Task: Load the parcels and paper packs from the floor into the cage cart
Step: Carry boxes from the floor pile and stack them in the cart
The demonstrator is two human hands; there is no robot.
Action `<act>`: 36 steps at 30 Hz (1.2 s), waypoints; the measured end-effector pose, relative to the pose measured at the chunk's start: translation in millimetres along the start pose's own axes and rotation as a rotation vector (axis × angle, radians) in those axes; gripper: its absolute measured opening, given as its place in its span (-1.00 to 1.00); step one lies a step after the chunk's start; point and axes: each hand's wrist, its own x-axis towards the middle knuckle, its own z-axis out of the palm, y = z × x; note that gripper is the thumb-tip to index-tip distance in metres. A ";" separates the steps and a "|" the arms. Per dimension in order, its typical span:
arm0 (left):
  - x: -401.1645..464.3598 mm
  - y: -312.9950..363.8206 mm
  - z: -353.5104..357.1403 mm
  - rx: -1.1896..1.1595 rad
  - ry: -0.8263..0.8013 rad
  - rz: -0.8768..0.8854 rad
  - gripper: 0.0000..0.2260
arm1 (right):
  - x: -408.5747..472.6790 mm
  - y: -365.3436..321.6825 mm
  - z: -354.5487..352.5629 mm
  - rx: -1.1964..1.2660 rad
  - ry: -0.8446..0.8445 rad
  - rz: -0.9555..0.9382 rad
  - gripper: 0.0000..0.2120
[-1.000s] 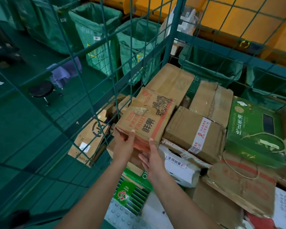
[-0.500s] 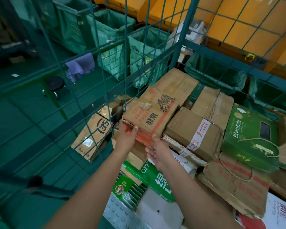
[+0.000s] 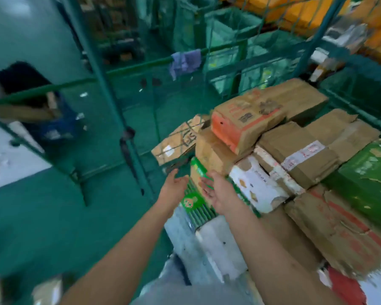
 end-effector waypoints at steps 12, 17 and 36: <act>-144.9 -175.3 -121.1 -0.272 0.408 -0.235 -0.64 | -61.2 177.4 49.7 -0.464 -0.255 0.195 -0.83; -176.8 -212.5 -160.8 -0.409 0.523 -0.277 -0.67 | -74.9 216.1 84.1 -0.654 -0.343 0.195 -0.81; -273.6 -327.6 -460.2 -0.816 0.927 -0.269 -0.68 | -161.9 434.3 369.1 -1.153 -0.673 0.276 -0.86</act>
